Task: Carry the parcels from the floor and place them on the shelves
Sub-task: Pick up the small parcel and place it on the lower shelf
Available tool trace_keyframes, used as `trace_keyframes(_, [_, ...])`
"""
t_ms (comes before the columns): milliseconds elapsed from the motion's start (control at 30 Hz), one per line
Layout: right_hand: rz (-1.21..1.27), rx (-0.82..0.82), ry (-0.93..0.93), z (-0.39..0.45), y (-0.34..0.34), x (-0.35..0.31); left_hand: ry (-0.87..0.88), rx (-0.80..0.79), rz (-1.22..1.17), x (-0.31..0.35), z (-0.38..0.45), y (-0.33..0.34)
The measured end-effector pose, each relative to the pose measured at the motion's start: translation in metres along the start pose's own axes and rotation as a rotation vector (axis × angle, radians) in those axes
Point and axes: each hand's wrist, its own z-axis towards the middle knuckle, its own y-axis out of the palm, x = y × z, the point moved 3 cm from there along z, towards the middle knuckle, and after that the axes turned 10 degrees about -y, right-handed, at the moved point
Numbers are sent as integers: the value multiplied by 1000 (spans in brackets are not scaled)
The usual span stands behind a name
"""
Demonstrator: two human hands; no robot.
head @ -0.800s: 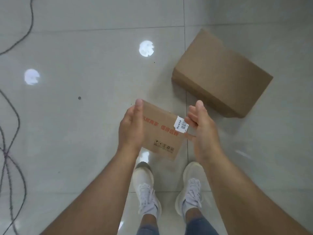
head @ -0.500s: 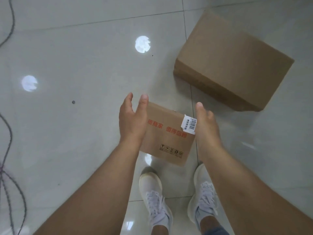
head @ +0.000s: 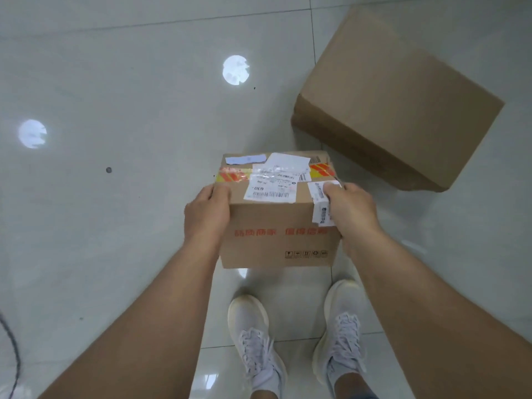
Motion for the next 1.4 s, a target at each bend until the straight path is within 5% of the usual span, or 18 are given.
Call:
trace_keyframes(233, [96, -22, -132, -3, -4, -13, 2, 76, -145, -12, -3, -9])
trace_keyframes(600, [99, -57, -82, -1, 4, 14, 1, 80, -130, -39, 7, 0])
trace_keyframes(1067, [50, -179, -96, 19, 12, 48, -25, -212, -261, -66, 14, 12])
trace_keyframes(1400, [162, -319, -163, 2, -2, 39, 134, -392, -307, -51, -15, 8])
